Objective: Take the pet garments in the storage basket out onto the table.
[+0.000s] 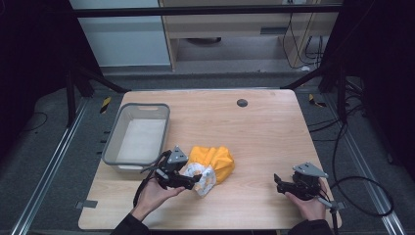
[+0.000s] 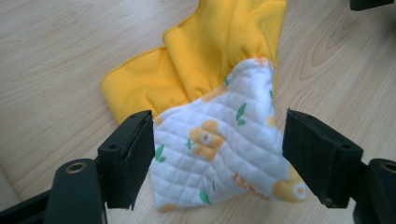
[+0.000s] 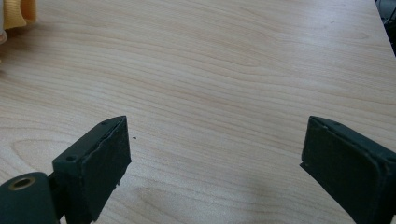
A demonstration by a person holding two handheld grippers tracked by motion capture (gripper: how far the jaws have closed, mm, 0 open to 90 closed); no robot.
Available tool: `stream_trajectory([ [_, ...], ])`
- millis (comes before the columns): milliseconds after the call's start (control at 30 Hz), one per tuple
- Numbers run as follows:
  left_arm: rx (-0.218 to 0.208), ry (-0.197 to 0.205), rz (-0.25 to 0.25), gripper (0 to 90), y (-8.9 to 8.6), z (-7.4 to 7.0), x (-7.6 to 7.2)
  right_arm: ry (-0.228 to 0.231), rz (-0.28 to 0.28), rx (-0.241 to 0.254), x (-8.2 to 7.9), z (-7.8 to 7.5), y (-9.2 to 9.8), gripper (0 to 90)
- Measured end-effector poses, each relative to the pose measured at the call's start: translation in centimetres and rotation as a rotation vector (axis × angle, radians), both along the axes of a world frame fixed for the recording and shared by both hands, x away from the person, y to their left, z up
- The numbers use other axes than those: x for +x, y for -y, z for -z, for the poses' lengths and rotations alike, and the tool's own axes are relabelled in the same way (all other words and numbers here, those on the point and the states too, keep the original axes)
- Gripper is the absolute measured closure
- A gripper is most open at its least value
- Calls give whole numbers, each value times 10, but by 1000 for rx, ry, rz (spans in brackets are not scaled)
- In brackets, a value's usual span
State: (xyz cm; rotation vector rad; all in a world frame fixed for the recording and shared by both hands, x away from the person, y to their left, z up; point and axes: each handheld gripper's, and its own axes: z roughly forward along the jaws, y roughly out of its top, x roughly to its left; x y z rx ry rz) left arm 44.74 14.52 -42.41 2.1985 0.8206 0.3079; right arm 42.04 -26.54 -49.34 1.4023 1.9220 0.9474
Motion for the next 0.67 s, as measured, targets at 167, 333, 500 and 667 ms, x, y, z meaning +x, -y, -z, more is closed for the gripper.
stream_trajectory([
  [167,-32,29,-29,235,-13,2,-9,1,0,-1,0,0,0,80],
  [333,-43,37,-57,231,-24,10,-17,-1,-3,-4,0,1,-1,79],
  [500,-51,38,-85,231,-37,18,-23,1,-5,-4,-1,0,-1,76],
  [667,-48,28,-123,230,-53,29,-27,1,-5,-5,-1,0,-1,75],
])
